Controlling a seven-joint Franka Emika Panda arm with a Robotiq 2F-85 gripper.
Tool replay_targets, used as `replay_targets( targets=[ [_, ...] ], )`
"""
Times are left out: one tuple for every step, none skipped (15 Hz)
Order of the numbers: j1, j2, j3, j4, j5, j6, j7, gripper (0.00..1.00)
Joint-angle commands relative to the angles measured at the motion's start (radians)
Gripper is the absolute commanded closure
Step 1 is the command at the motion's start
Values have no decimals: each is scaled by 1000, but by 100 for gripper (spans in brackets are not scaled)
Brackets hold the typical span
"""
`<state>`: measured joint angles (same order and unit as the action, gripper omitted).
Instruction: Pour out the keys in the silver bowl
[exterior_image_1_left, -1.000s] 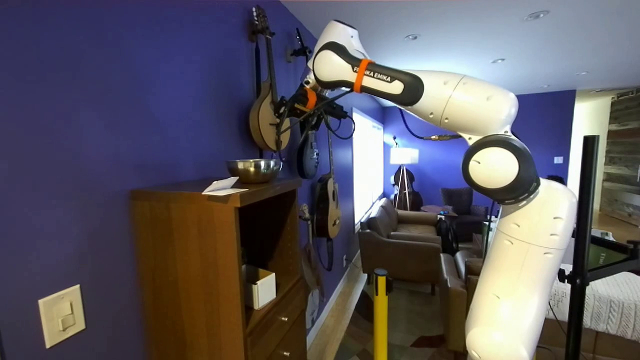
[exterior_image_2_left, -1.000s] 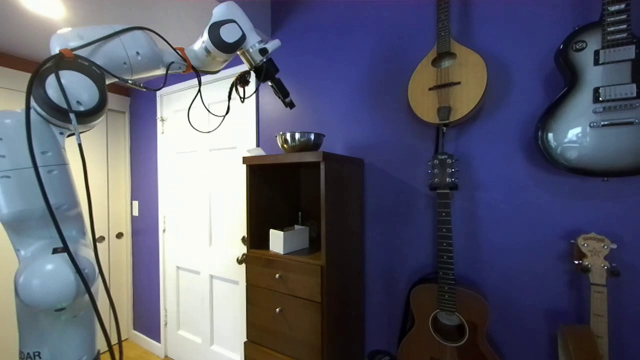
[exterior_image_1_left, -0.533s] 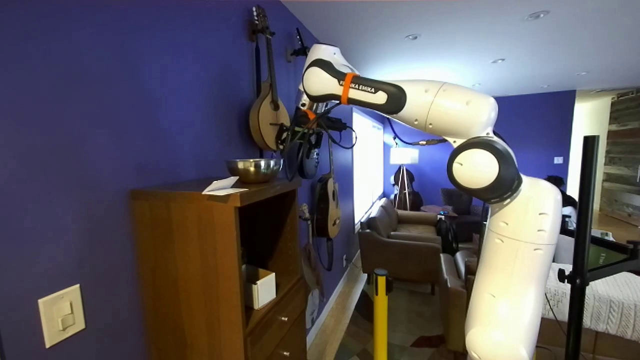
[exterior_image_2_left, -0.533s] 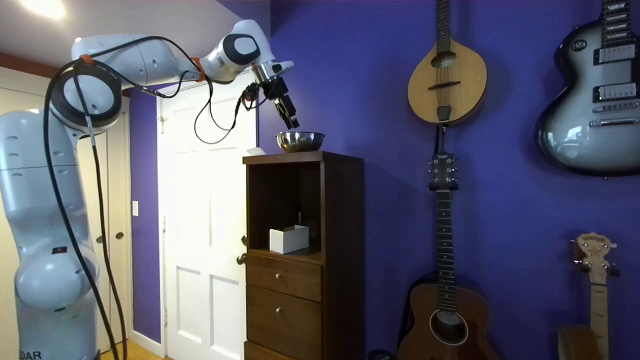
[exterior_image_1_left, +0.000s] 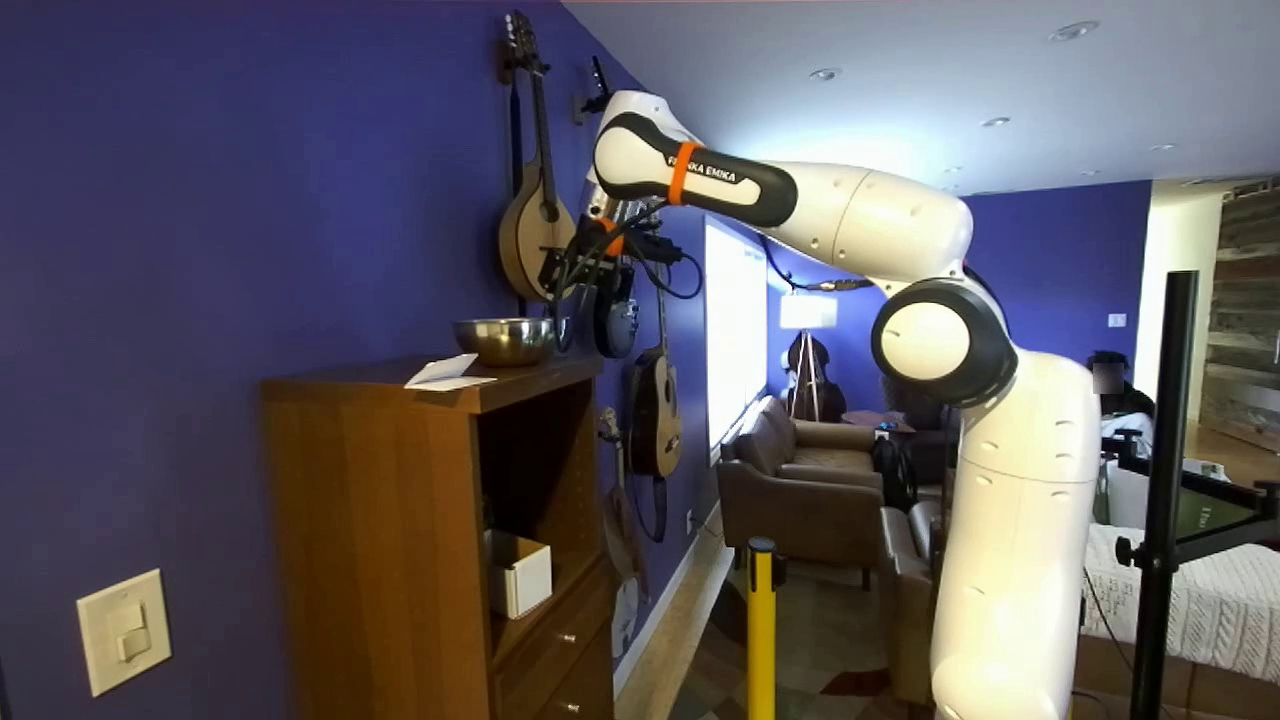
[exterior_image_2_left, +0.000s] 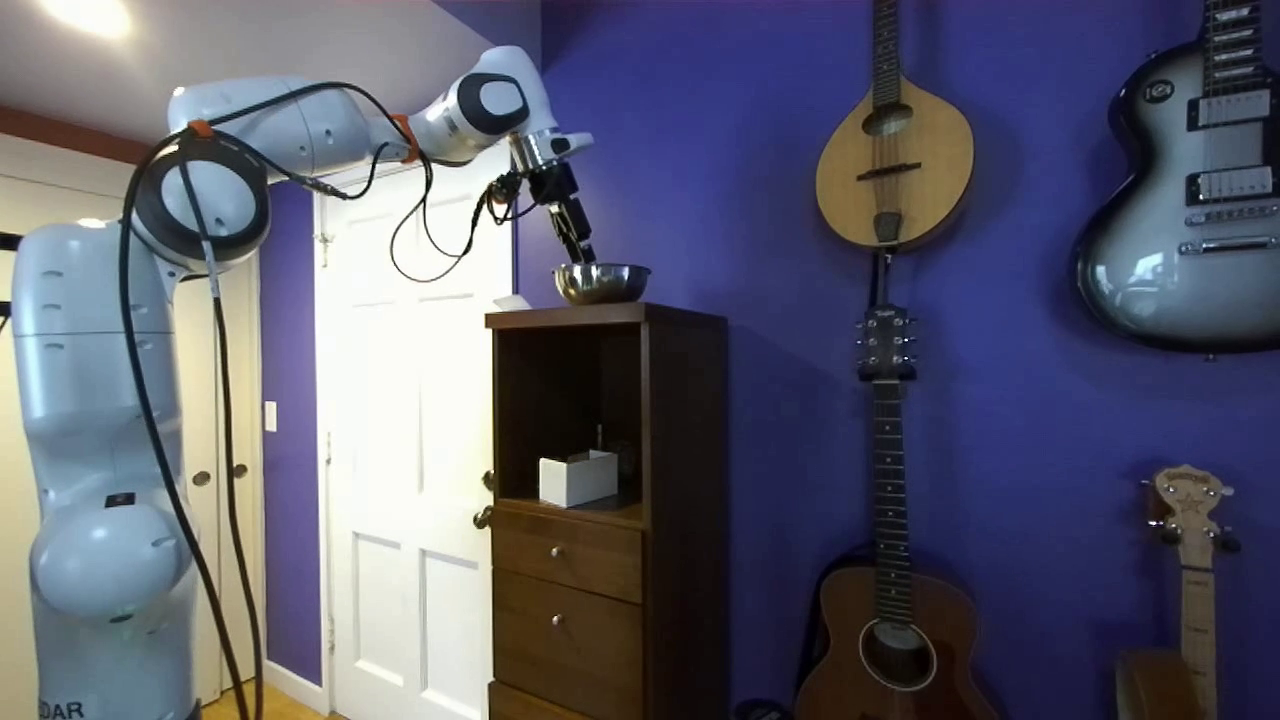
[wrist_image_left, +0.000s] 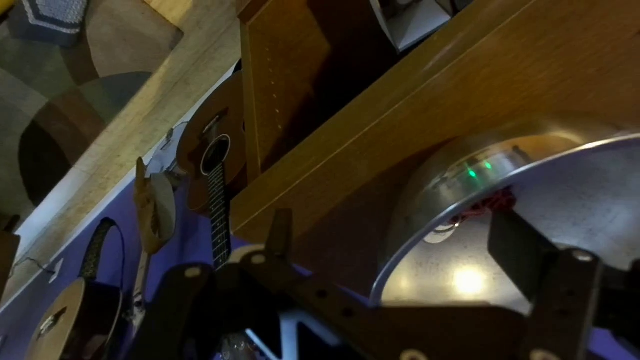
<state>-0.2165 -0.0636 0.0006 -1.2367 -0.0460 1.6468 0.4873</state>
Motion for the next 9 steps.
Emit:
replay_targets(
  targets=[
    [2, 43, 0, 94, 41, -50, 13, 0],
    [3, 45, 3, 92, 39, -49, 18, 2],
    [4, 48, 5, 89, 34, -45, 28, 12],
    [5, 52, 7, 88, 37, -45, 40, 21],
    [6, 55, 9, 79, 39, -39, 56, 32],
    [7, 58, 11, 76, 40, -37, 71, 38],
    [7, 63, 13, 73, 39, -32, 92, 47],
    [7, 69, 15, 75, 37, -33, 110, 54],
    [6, 74, 16, 75, 35, -35, 127, 60]
  ],
)
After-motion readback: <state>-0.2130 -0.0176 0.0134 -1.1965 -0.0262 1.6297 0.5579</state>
